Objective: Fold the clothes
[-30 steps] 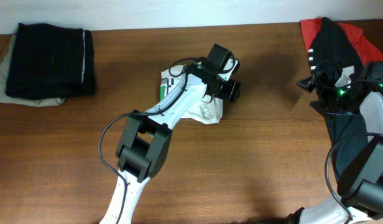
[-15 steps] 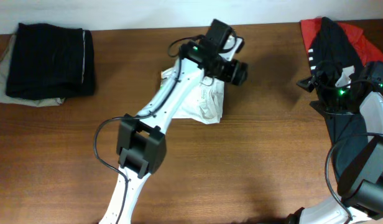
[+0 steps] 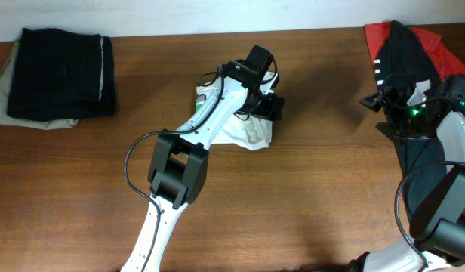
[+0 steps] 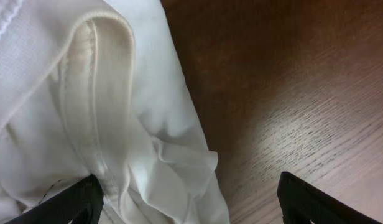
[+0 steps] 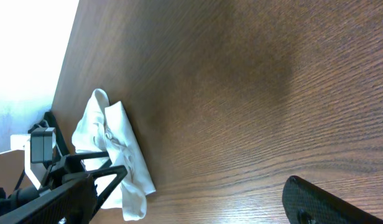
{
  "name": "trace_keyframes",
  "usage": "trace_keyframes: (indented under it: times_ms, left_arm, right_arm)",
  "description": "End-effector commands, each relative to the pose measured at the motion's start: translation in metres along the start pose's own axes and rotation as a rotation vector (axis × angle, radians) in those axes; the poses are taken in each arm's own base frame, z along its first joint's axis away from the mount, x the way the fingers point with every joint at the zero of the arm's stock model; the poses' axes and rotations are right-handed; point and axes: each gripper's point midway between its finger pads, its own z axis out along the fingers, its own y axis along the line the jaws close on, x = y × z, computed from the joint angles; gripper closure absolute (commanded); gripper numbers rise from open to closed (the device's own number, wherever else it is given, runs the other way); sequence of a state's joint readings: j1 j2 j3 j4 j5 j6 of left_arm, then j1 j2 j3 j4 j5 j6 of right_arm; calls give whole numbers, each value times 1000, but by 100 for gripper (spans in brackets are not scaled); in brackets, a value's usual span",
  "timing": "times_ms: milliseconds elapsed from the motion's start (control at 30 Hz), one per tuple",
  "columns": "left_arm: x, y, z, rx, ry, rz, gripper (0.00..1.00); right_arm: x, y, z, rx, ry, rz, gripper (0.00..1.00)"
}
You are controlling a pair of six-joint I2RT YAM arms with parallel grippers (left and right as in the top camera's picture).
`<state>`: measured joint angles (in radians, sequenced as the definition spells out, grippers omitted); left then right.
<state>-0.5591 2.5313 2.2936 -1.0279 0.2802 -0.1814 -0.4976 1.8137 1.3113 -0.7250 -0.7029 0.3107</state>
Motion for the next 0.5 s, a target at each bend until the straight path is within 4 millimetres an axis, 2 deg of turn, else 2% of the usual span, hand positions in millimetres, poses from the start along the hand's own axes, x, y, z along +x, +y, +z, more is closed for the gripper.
trace_keyframes:
  times_ms: [0,233,467]
  left_arm:
    - [3,-3,19,17,10,0,11]
    - [-17,-17,4,37,-53,33,11]
    - [-16,-20,2,40,-50,71,11]
  right_arm:
    - [-2,2,-3,2,-12,-12,1]
    - [-2,2,-2,2,-12,-12,1]
    - [-2,2,-3,2,-12,-12,1]
